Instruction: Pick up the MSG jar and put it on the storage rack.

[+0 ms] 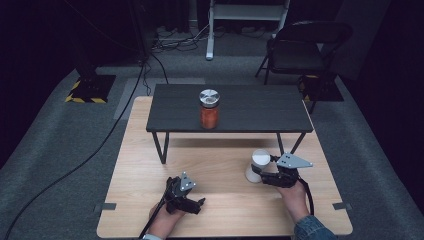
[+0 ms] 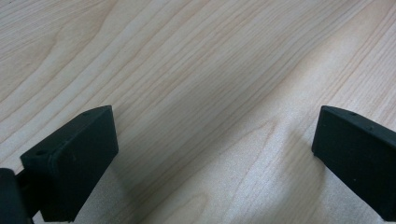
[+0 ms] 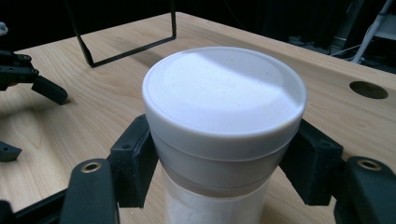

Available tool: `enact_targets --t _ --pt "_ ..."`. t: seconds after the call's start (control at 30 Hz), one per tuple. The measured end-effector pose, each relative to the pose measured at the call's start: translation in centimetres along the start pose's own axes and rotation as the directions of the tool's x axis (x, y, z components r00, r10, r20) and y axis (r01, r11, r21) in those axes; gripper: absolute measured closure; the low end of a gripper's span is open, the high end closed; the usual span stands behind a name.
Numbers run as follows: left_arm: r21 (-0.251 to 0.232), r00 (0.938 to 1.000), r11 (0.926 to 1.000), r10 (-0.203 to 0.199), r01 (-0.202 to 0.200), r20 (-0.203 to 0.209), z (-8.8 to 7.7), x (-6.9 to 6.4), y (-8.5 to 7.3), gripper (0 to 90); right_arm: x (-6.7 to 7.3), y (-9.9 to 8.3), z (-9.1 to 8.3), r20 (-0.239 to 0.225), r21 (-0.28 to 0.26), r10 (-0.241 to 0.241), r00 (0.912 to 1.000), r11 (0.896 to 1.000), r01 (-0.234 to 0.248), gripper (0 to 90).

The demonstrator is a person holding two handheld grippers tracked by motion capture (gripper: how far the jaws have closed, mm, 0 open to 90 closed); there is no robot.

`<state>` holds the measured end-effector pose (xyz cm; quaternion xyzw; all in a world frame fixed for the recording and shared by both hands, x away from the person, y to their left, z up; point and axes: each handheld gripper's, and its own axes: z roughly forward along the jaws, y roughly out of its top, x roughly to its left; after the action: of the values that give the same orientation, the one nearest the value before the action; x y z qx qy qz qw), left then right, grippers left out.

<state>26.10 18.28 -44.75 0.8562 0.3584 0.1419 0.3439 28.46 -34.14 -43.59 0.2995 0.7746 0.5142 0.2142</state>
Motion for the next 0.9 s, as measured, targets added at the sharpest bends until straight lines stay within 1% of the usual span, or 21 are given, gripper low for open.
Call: enact_targets --t 0.13,0.2,0.27,0.37,0.43,0.53,0.7,0.77,0.8,0.9 --pt "0.000 1.0000 1.0000 -0.001 0.001 0.000 0.0 0.0 0.0 0.1 0.0 0.4 -0.4 -0.005 0.013 0.013 0.9999 1.000 -0.013 33.5" --pt "0.000 1.0000 1.0000 0.000 0.000 0.000 0.0 0.0 0.0 0.1 0.2 0.7 -0.8 -0.013 0.016 0.011 0.9999 1.000 -0.010 33.5" --pt "0.000 1.0000 1.0000 -0.001 0.001 0.000 0.0 0.0 0.0 0.1 0.4 1.5 -1.3 -0.017 0.025 -0.002 0.9998 1.000 0.002 33.5" --pt "0.000 1.0000 1.0000 -0.001 0.001 0.000 0.0 0.0 0.0 0.1 0.4 2.6 -2.1 -0.028 0.024 0.000 0.9996 1.000 0.000 33.5" --pt "0.000 1.0000 1.0000 0.000 0.000 0.000 0.0 0.0 0.0 0.1 0.5 3.3 -2.7 -0.035 0.010 0.001 0.9994 1.000 0.000 33.5" --pt "0.000 1.0000 1.0000 -0.001 0.001 0.000 0.0 0.0 0.0 0.1 0.9 4.5 -3.3 -0.031 0.001 -0.019 0.9993 1.000 0.019 33.5" --pt "-0.001 1.0000 1.0000 -0.002 0.002 -0.001 0.0 0.0 -0.1 0.1 0.9 7.6 -4.2 -0.042 -0.012 -0.033 0.9986 0.999 0.032 33.5" --pt "-0.002 1.0000 1.0000 -0.002 0.002 -0.001 0.0 0.0 -0.1 0.1 0.9 9.4 -4.5 -0.041 -0.009 -0.039 0.9984 0.999 0.038 33.5" --pt "-0.002 1.0000 1.0000 -0.002 0.002 -0.001 0.0 0.0 -0.1 0.1 0.9 10.4 -4.8 -0.042 -0.015 -0.043 0.9982 0.999 0.043 33.6" --pt "-0.001 1.0000 1.0000 -0.001 0.001 0.000 0.0 0.0 -0.1 0.1 0.8 12.7 -5.3 -0.044 -0.037 -0.048 0.9979 0.998 0.046 33.5"
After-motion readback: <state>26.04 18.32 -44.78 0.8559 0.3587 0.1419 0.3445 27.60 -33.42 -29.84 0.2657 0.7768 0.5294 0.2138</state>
